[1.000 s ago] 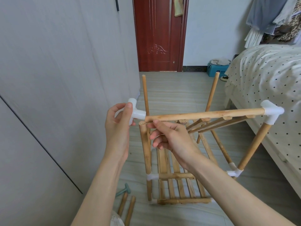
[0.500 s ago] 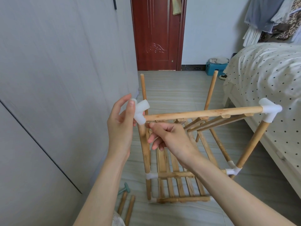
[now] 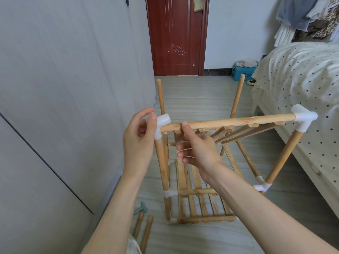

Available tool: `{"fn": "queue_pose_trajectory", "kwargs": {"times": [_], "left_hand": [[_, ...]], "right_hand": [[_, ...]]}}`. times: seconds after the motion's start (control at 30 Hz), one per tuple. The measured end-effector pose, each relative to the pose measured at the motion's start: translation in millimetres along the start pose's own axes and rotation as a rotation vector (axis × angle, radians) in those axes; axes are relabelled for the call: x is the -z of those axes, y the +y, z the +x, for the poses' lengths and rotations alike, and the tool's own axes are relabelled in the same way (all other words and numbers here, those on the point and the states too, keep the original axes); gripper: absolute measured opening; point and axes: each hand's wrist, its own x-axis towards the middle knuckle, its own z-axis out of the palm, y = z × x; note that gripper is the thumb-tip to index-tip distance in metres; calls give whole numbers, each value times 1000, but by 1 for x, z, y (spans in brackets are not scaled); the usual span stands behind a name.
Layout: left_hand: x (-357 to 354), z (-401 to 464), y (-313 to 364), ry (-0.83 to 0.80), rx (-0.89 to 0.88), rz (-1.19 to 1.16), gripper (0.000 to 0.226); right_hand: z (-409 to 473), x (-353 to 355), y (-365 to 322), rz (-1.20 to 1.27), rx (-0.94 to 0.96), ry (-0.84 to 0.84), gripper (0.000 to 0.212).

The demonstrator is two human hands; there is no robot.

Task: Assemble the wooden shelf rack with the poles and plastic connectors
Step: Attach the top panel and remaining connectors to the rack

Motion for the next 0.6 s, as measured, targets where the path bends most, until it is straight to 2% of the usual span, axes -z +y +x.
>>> {"fn": "queue_pose_trajectory", "kwargs": {"times": [0.07, 0.13, 0.27, 0.37, 0.5, 0.6], "left_hand": [[-3, -2, -2, -9, -9, 29, 15], [-6, -3, -4, -15, -11, 35, 15], [-12, -4, -6, -17, -18, 40, 18], [-18, -5, -7, -12, -14, 20, 24], [-20, -4, -11, -18, -7, 25, 28], [-21, -3, -12, -3, 10, 23, 28]], "right_hand": [[1, -2, 1, 80, -2, 42, 32], [2, -4, 1, 262, -55, 34, 27], [9, -3, -4, 708, -181, -157, 18], [16, 0, -10, 721, -156, -239, 19], [19, 4, -14, 783, -112, -178, 22], [16, 5, -12, 775, -59, -198, 25]]}}
